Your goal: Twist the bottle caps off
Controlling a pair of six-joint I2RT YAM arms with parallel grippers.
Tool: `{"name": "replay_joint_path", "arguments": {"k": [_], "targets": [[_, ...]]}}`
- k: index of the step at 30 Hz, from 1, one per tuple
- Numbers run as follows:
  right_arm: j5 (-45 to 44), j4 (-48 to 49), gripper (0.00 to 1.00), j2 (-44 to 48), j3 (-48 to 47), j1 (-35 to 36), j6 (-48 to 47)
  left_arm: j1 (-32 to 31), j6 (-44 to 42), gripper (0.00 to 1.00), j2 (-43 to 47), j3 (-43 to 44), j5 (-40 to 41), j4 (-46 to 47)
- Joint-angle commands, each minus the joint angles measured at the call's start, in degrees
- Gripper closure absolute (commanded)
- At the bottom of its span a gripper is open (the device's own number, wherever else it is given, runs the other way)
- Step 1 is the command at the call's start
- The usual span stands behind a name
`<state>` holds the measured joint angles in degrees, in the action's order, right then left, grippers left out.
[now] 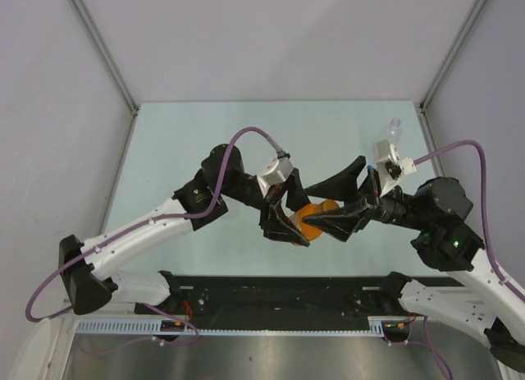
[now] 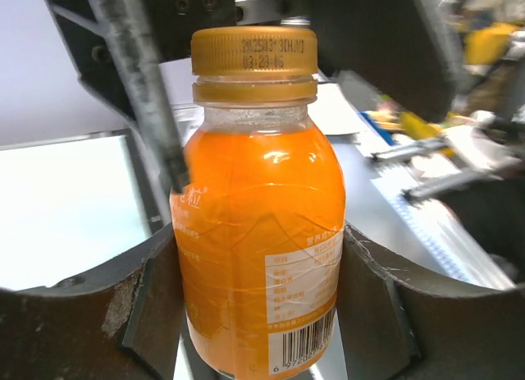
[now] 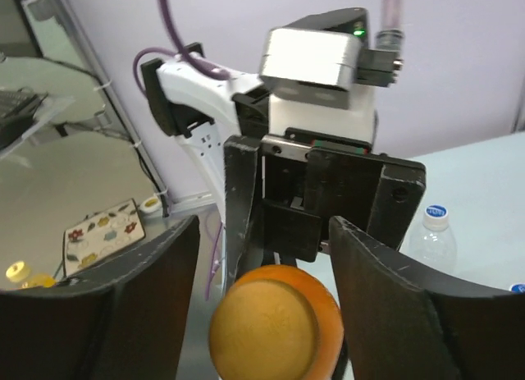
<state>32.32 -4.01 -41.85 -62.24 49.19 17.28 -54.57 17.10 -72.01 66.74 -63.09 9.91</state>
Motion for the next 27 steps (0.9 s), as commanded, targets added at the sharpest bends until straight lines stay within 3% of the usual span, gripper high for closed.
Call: {"name": "replay_joint_path", "arguments": {"k": [1, 8, 16, 27], "targets": [[-6.64, 0.14, 0.29, -0.61, -1.83, -0.23, 3.9, -0.37, -10.77, 1.0, 4.06, 1.2, 13.06, -8.5], [-14.37, -0.47, 0.18, -0.34, -1.92, -0.32, 6.45, -0.37, -14.82, 1.0, 8.55, -0.73, 26.78, -11.23], [-31.76, -1.79, 0.16, 0.89, -1.83, -0.32, 13.47, -1.33, -18.75, 0.99, 11.98, -2.67, 41.9, -13.16], [-44.35, -7.15, 0.16, -1.92, -1.83, -0.32, 23.23, -9.15, -26.42, 1.0, 11.63, -2.58, 67.54, -17.48]]}}
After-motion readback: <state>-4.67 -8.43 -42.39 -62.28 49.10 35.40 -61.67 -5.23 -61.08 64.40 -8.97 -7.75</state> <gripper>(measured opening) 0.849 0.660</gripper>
